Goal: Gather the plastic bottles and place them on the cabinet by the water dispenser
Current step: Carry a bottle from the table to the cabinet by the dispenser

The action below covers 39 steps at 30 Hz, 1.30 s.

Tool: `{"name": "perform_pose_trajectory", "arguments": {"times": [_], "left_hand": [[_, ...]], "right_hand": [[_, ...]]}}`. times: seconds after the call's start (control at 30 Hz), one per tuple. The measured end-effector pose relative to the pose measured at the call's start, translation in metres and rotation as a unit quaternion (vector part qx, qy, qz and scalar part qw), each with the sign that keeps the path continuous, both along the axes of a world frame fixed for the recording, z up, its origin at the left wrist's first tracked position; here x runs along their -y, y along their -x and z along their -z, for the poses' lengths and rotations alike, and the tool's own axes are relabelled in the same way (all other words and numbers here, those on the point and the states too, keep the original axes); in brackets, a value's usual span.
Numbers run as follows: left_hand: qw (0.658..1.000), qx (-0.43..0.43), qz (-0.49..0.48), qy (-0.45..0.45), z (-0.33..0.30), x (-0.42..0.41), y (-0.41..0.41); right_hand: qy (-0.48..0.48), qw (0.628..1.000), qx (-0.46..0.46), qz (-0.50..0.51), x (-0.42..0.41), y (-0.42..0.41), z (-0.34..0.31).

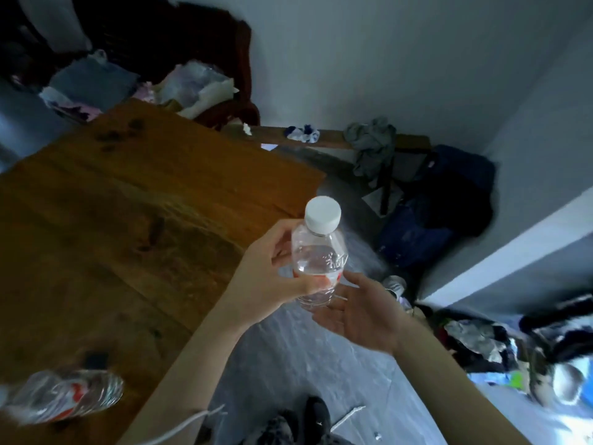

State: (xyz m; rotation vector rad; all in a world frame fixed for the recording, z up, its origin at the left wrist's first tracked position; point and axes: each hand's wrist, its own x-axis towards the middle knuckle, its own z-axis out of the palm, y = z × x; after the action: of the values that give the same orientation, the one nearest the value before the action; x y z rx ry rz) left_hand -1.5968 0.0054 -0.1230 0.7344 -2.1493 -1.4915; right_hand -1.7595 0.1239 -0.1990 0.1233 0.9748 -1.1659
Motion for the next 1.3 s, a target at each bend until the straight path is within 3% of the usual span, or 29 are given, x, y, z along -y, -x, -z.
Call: {"name": "perform_pose_trajectory", "arguments": {"times": [0.27, 0.57, 0.77, 0.9, 1.3], "left_hand": [[0.981, -0.052, 0.187, -0.025, -0.014, -0.038, 0.048], [0.909, -0.04, 0.41, -0.058, -0.005, -0.139, 0.073], [0.838, -0.037, 0.542, -0.059, -0.018, -0.244, 0.069], [0.769, -0.038, 0.637, -0.039, -0.033, -0.324, 0.045], [0.555, -0.052, 0.83, -0.031, -0.036, -0.559, -0.15]], "right_hand": [[0.01, 0.978, -0.028, 0.206, -0.087, -0.005, -0.017], [0.004, 0.904, -0.01, 0.427, -0.222, -0.072, -0.018], [0.024, 0.814, -0.016, 0.58, -0.317, -0.143, -0.029], [0.031, 0.742, -0.026, 0.669, -0.379, -0.209, -0.039], [0.005, 0.506, -0.051, 0.861, -0.539, -0.485, -0.032]]}}
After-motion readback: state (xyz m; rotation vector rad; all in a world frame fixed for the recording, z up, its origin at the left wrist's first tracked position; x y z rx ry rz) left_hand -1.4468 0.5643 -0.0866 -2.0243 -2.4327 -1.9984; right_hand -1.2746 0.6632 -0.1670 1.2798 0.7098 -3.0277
